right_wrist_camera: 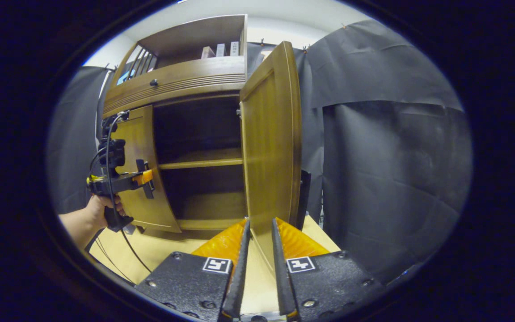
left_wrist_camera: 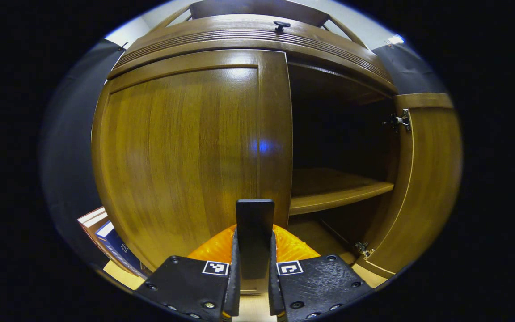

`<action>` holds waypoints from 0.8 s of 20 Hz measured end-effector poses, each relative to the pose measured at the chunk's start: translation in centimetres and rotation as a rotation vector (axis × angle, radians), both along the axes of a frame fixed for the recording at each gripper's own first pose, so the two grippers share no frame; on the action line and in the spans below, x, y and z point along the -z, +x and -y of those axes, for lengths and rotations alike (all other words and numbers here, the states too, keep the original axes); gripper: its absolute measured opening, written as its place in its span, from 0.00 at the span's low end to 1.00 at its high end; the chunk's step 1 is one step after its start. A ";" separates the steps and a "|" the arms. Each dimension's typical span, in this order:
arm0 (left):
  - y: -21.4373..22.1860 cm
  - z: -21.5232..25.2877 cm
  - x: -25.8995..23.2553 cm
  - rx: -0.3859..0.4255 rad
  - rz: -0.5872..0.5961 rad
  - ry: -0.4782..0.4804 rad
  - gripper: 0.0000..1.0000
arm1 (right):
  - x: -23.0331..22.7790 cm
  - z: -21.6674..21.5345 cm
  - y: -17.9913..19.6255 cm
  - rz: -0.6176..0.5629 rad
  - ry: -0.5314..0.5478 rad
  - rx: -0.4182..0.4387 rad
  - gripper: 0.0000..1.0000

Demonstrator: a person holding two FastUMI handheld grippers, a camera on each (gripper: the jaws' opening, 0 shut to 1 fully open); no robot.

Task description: Open the right door of the double-door shoe cabinet with the right hand, and open the left door with the left hand.

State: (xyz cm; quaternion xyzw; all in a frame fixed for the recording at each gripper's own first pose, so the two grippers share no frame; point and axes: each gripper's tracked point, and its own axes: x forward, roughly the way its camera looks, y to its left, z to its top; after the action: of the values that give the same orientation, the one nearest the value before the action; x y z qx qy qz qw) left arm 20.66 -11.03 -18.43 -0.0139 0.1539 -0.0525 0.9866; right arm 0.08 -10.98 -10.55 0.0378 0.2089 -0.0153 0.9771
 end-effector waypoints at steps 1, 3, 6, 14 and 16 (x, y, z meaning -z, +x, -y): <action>-0.4 -0.1 -0.1 -0.014 -0.003 -0.002 0.24 | 0.0 0.0 0.1 -0.002 -0.008 -0.001 0.40; -1.4 -0.4 -0.2 -0.032 -0.004 -0.001 0.25 | -0.2 -0.3 0.3 0.009 -0.014 -0.012 0.48; -3.0 -0.7 -0.4 -0.031 -0.018 -0.013 0.24 | -0.3 -1.0 0.4 0.022 -0.014 -0.045 0.56; -8.0 -2.7 -1.2 -0.053 -0.034 -0.015 0.24 | 0.3 -4.3 1.5 0.021 -0.010 -0.143 0.57; -8.9 -3.5 -1.5 -0.061 -0.025 0.010 0.24 | 0.7 -5.5 1.8 0.015 -0.015 -0.175 0.60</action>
State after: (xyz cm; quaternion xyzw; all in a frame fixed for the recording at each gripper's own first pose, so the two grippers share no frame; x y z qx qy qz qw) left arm 11.78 -7.54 -16.94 -0.0144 0.1662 -0.0215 0.9858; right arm 1.92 -5.49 -11.22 0.0124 0.2038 0.0688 0.9765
